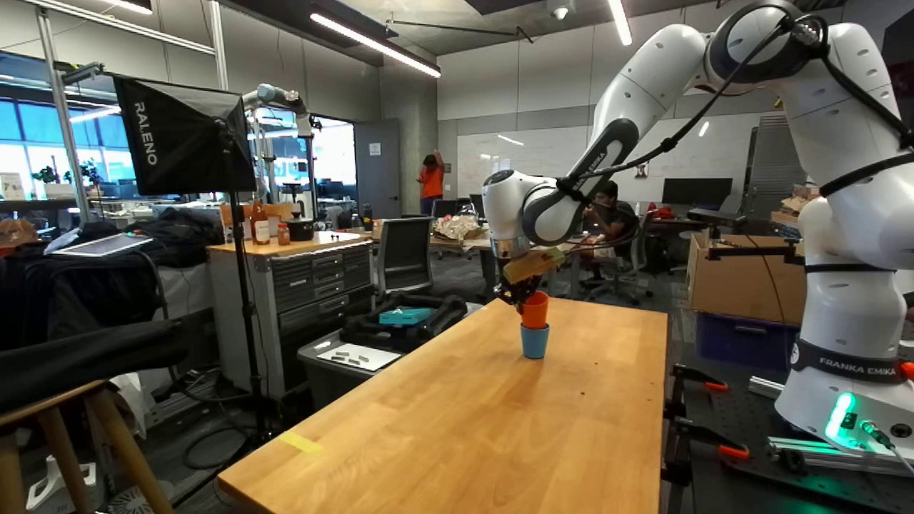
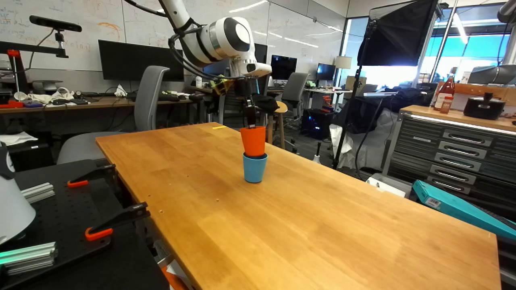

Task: Place the orange cup inside the blue cup

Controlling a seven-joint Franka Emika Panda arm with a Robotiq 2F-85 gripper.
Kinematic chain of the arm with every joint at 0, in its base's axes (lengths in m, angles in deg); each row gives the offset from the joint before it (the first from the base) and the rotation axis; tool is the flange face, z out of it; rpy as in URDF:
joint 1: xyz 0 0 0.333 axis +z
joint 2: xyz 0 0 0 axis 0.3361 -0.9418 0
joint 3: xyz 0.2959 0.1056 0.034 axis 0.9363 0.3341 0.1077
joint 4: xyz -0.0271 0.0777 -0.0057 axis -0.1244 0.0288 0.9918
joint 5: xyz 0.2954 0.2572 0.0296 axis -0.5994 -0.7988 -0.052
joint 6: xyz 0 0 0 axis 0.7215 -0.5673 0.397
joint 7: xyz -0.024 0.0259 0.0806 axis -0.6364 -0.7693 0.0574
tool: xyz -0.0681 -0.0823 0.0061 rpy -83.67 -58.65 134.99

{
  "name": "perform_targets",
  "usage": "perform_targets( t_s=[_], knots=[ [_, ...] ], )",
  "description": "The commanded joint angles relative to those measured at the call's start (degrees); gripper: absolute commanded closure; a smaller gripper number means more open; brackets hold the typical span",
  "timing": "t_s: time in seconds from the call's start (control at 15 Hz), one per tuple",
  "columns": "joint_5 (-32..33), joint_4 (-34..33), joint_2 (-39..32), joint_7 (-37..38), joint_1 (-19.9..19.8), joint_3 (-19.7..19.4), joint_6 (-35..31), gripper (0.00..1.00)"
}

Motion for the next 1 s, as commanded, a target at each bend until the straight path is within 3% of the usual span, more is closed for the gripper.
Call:
perform_targets(
  t_s=[0.0,0.07,0.13,0.2,0.33,0.73,0.93],
  knots=[
    [-0.46,0.3,0.13,1.14,-0.79,0.76,-3.4,0.9],
    [-0.5,0.43,0.05,1.09,-0.77,0.74,-3.91,0.82],
    [-0.78,0.45,-0.05,0.9,-0.81,0.75,-3.99,0.64],
    [-0.97,0.43,-0.11,1.2,-0.76,0.63,-3.92,0.64],
    [-1.56,0.41,0.03,0.86,-0.86,0.73,-3.77,0.51],
    [-6.51,-1.76,0.87,-2.56,-1.07,3.41,-4.88,0.05],
    [-14.65,-4.14,0.14,-10.25,-2.32,7.42,-7.94,0.0]
  ],
)
